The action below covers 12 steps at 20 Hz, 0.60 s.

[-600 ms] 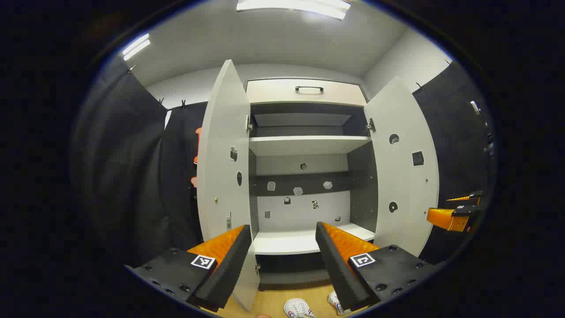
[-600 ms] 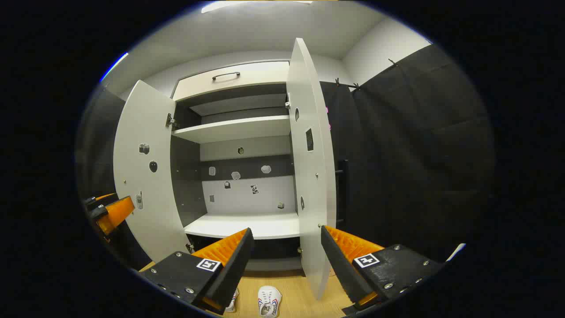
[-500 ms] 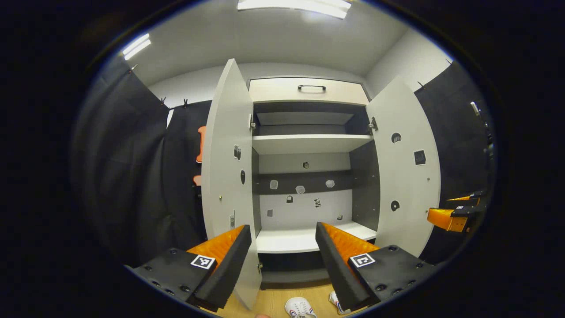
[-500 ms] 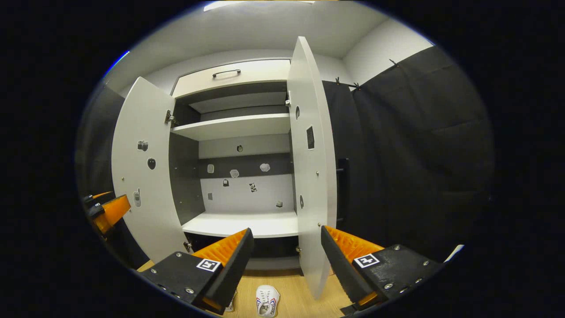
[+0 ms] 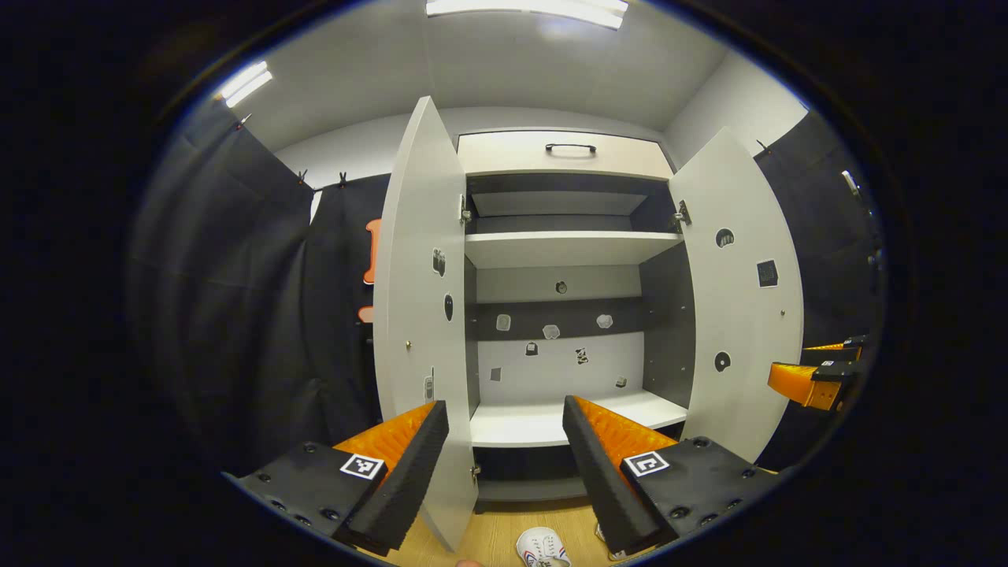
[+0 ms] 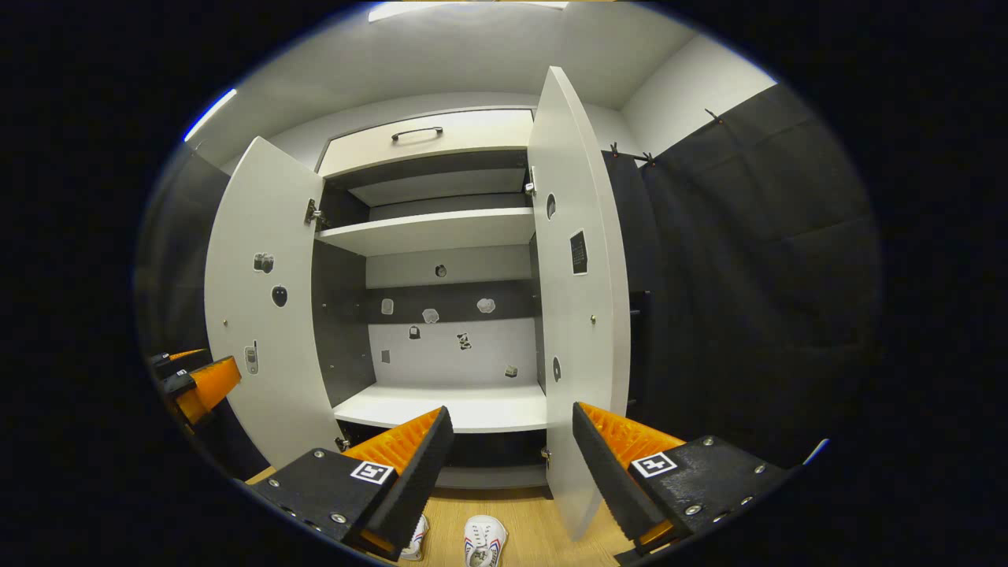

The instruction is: Grab one shoe with the right hand and put it into the shoe cabinet, grab the other shoe with the left hand and put it into the shoe cabinet; then close the right door with the right hand and the left door with the left hand.

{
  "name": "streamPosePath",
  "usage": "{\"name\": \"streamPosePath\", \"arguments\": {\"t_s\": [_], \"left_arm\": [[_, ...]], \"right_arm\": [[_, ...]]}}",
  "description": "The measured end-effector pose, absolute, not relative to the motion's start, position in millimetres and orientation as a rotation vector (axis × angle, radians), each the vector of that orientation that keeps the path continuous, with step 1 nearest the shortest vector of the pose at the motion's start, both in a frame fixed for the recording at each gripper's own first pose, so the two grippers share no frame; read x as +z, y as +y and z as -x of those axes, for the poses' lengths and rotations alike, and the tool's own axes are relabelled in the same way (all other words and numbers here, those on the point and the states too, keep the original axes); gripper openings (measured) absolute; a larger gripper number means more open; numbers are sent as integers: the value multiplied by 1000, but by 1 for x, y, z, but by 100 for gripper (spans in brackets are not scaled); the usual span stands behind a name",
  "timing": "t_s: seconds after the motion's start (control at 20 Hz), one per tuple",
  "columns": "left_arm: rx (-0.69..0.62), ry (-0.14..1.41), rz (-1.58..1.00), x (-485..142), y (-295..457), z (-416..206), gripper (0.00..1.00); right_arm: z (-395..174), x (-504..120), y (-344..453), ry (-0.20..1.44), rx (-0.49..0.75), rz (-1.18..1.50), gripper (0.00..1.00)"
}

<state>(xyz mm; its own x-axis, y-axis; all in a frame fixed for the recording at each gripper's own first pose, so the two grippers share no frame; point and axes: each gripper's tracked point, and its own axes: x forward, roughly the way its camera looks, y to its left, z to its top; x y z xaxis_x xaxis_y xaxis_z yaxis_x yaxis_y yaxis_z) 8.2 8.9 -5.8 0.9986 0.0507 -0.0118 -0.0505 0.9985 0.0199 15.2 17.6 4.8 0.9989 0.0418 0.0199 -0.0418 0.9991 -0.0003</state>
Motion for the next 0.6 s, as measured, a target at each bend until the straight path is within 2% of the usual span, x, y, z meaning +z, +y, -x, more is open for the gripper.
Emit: {"name": "streamPosePath", "arguments": {"t_s": [0.3,0.6], "left_arm": [[25,-18,-6,4,-4,-10,95],[0,-31,-2,3,2,1,95]], "right_arm": [[-15,3,13,-41,41,14,94],[-10,-40,22,6,9,18,94]]}}
